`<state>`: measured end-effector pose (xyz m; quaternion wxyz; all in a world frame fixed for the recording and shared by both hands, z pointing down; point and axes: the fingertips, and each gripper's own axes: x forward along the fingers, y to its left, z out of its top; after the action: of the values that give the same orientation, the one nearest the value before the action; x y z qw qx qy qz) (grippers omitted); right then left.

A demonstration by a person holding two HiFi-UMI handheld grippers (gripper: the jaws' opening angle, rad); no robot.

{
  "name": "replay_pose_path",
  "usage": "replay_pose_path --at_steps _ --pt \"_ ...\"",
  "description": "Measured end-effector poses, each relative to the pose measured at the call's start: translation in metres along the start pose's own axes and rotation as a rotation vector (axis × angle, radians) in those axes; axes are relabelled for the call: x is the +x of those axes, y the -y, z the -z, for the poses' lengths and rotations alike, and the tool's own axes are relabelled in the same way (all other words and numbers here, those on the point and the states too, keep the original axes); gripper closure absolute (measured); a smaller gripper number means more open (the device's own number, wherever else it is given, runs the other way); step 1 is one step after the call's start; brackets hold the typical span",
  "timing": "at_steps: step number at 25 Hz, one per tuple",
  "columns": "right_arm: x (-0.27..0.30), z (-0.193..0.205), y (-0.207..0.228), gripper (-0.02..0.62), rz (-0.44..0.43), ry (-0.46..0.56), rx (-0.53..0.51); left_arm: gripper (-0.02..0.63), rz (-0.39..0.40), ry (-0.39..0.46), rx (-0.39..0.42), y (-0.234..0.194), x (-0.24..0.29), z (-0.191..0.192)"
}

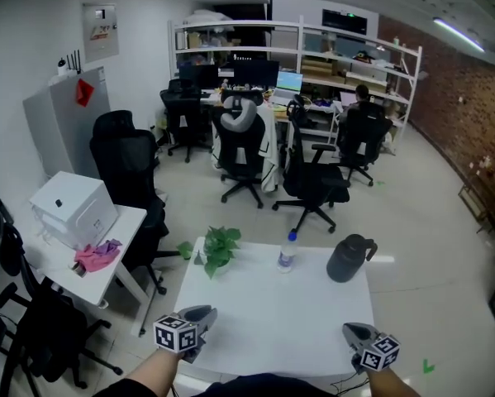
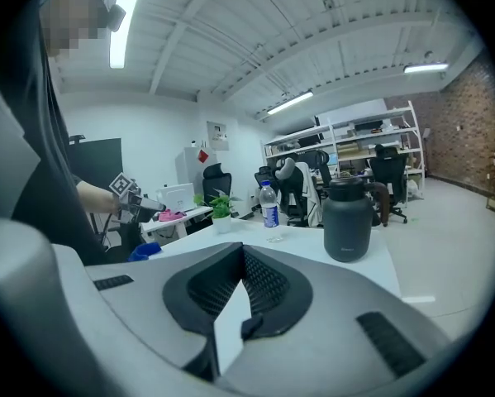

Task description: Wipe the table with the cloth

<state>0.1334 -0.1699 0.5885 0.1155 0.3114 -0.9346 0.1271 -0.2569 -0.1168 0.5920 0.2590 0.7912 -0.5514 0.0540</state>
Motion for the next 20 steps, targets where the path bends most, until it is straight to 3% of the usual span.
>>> replay_pose_path --at_steps 3,7,12,20 --pt "0.000 -0.003 -0.008 0.583 -0.020 0.011 0.014 0.604 0.095 0.079 0.015 0.044 0.024 -0.009" --pt "0.001 0.002 -0.011 0.583 -0.027 0.005 0.030 0.606 0.171 0.127 0.015 0.083 0.041 -0.003" --pt "-0.005 0.011 -0.012 0.586 -0.009 -0.011 0.061 0.606 0.172 0.050 0.129 0.101 0.042 0.026" --pt "-0.007 0.015 -0.009 0.586 -0.016 -0.026 0.051 0.606 0.134 0.032 0.142 0.088 0.027 0.037"
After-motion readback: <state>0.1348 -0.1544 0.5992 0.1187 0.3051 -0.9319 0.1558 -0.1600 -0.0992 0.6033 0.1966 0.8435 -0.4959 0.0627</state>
